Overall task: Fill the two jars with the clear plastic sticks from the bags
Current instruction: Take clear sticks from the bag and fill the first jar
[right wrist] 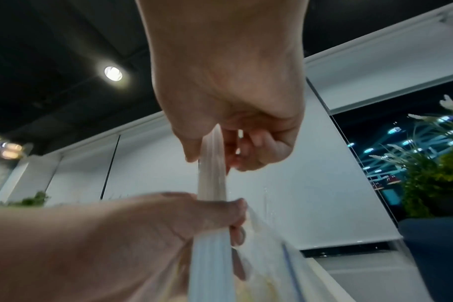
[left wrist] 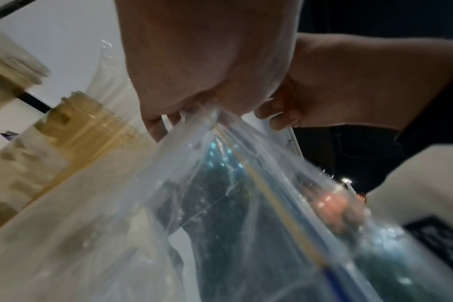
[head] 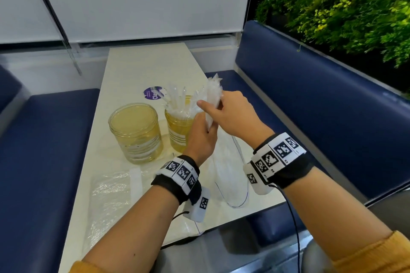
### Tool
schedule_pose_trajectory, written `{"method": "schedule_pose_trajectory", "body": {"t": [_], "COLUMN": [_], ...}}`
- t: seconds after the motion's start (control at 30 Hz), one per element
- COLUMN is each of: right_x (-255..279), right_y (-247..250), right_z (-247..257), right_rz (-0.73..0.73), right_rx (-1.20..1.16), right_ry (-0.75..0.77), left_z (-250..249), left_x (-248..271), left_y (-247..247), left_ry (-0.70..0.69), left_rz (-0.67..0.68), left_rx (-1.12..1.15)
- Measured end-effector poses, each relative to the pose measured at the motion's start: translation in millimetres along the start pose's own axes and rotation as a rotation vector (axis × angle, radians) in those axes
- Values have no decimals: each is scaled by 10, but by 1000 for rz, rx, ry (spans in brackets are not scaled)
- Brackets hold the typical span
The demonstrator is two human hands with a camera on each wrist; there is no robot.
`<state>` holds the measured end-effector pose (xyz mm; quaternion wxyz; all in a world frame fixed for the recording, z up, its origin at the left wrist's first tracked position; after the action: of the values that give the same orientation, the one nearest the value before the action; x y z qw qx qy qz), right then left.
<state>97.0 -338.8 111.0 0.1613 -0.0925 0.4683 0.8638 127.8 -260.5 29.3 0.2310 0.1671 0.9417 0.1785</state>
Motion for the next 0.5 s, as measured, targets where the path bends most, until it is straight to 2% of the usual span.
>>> {"method": "schedule_pose_trajectory", "body": {"t": [0.17,0.27,0.33,0.5], "right_x": [-59,-134,-202,-522], "right_y": [32,365,685,1326], "right_z": [191,477,709,1093], "right_rz": [-8,-48,-98,-297], "right_rx": [-46,-31,-96,-316], "right_ry": [79,171,235,392], "left_z": [31,246,355,412], "left_x": [68,106,148,249], "left_y": [125,129,144,233], "left_ry": [43,162,238,216], "left_rz": [-32,-9,-5,-20], "left_rx": [3,-46,41,38]}}
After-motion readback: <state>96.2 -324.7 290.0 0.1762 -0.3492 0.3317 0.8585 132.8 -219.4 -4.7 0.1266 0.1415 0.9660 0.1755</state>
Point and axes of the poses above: each hand's wrist, its own x-axis away from the middle knuckle, its own y-axis out of the back of the hand, z = x × y, the point moved 9 cm from there along -x, towards the middle knuckle, and after that the axes turned 4 degrees about -x, right-handed, at the moved point
